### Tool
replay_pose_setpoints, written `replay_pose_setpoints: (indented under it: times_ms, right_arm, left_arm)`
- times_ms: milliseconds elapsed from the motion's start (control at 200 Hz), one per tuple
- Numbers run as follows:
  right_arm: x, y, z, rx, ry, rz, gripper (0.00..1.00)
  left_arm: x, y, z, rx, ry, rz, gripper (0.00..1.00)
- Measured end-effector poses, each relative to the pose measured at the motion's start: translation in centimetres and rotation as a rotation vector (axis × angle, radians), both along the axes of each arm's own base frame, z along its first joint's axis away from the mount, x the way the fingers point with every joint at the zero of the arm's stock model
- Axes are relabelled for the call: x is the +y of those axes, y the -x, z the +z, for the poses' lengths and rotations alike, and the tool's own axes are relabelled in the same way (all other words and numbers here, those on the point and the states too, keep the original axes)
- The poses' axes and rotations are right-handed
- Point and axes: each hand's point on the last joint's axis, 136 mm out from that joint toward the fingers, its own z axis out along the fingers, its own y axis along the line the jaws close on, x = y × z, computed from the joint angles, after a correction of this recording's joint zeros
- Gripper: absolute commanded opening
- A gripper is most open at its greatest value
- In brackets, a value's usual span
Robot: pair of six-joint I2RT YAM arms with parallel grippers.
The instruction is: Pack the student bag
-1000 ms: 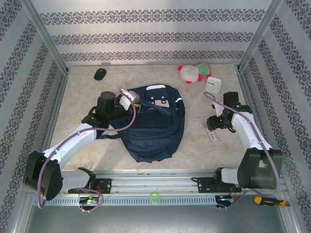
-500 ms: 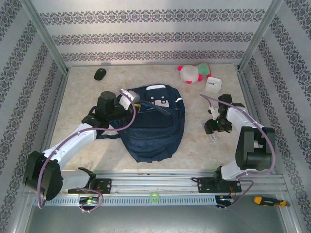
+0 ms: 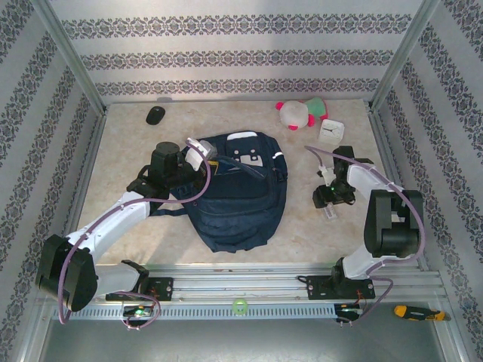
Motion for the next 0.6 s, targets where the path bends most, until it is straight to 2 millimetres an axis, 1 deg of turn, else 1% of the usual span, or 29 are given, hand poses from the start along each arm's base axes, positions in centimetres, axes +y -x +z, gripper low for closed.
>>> replay_pose_setpoints:
  times_ms: [165,260,415,545,600]
  right_arm:
    - [0.4,-0.2,0.2,-0.012,-0.011,0.007,0.66]
    - [0.3,0.0,-0.2,0.005,-0.009,0.007,0.63]
    - [-0.1,0.3,-2.0,0.063,0.013,0.015,0.50]
    - [-0.3,-0.3,-1.8,0.044,0.024,0.027,0.35]
    - [-0.3,-0.5,-1.7,0.039,0.024,0.025,0.33]
  left_arm:
    - [0.0,0.0,0.0,0.000,0.001,0.000,0.06]
    - [0.0,0.0,0.0,0.002,0.002,0.001,0.06]
    - [0.0,0.0,0.0,0.002,0.004,0.002,0.06]
    - [0.0,0.0,0.0,0.004,0.005,0.003,0.06]
    - [0.0,0.0,0.0,0.004,0.006,0.003,0.07]
